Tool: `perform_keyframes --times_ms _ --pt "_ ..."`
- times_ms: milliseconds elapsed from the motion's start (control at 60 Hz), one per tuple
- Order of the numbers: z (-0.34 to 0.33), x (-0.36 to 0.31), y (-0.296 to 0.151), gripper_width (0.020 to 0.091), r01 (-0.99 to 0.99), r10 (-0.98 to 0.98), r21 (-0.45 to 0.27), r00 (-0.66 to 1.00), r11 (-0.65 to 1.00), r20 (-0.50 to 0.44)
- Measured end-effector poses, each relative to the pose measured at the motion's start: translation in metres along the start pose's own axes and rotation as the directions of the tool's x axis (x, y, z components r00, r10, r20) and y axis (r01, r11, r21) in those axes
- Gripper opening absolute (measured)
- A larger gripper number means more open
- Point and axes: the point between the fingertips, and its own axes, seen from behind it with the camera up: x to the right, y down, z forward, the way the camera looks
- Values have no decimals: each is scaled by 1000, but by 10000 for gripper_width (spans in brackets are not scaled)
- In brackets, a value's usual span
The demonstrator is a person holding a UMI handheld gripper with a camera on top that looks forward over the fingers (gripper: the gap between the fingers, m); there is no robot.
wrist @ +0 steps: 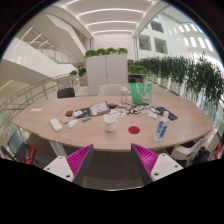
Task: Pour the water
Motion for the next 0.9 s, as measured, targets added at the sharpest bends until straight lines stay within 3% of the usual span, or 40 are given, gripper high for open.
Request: perform_keyframes --times_ms 167,183,233,350,567,833,867,900 --pt "-2 -1 1 819 -4 5 30 999 1000 -43" --pt "1 28 -3 819 -5 7 33 999 999 -41" --pt "10 28 2 819 -8 11 54 997 999 -71" --pt "37 98 5 819 -28 39 87 992 996 -120" --pt "152 235 5 820 38 -5 136 973 990 -232" --pt "305 327 7 818 60 -17 186 974 981 -225" --pt "318 330 7 793 62 -15 201 974 978 -228" --pt "330 335 7 718 69 -20 202 972 977 -235"
